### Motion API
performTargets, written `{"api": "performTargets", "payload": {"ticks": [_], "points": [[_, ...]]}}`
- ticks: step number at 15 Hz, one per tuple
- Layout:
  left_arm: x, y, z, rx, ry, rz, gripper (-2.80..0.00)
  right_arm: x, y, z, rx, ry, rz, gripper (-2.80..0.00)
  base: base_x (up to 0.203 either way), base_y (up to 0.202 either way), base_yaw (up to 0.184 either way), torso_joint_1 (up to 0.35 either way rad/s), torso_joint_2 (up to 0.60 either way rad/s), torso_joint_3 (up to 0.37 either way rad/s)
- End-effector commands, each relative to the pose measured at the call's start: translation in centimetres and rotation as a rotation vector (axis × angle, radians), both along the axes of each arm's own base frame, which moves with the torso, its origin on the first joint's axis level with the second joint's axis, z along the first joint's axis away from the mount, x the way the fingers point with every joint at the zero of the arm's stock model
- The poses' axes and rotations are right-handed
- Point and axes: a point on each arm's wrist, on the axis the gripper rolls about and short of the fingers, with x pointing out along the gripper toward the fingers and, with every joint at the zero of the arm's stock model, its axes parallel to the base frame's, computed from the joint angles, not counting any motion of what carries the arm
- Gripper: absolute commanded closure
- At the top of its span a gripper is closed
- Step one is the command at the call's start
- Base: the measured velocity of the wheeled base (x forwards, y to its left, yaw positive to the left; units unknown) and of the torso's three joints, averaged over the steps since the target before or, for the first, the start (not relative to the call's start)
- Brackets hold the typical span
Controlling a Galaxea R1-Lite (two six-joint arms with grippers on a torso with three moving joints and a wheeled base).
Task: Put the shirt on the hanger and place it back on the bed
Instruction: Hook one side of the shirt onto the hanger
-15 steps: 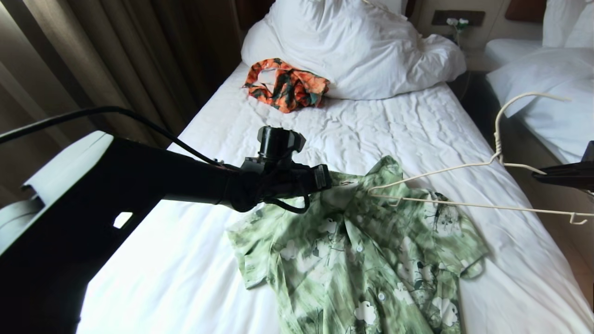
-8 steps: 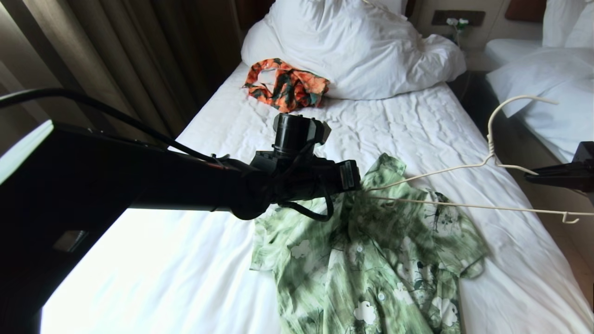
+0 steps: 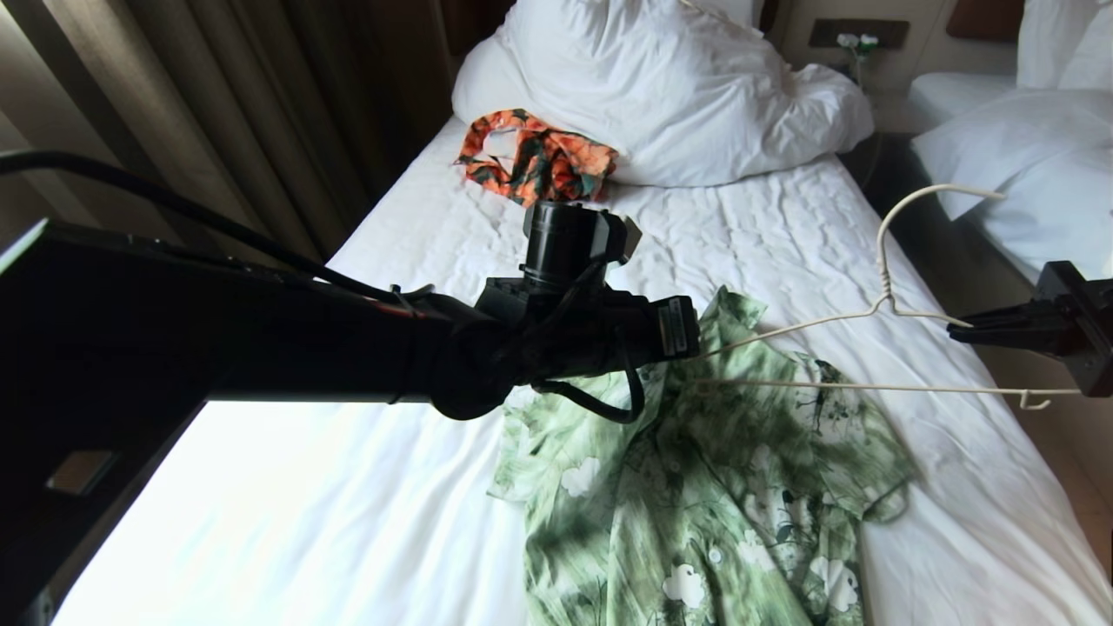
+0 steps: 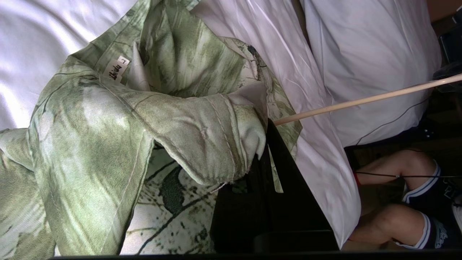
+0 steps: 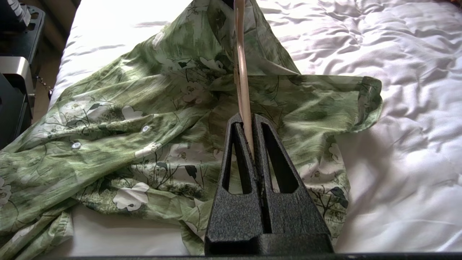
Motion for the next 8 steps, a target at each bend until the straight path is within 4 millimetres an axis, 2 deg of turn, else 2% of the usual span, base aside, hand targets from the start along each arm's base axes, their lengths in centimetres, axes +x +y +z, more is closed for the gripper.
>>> {"api": "performTargets", "payload": {"ticks": [1, 6, 8], "points": [[-0.2, -0.1, 0.3, -0.008, -0.004, -0.004, 0.00, 0.0, 0.6, 0.2, 0.004, -0.011, 0.020, 0.00, 0.000, 0.000, 0.000, 0.000, 0.00, 0.000], [-2.3, -0.3, 0.8, 0.020, 0.014, -0.046, 0.00, 0.0, 1.1, 1.6, -0.015, -0.068, 0.036, 0.00, 0.000, 0.000, 0.000, 0.000, 0.00, 0.000], [-2.0, -0.3, 0.3, 0.038, 0.012, -0.044, 0.00, 0.0, 1.5, 2.4, -0.023, -0.088, 0.046, 0.00, 0.000, 0.000, 0.000, 0.000, 0.00, 0.000]]}}
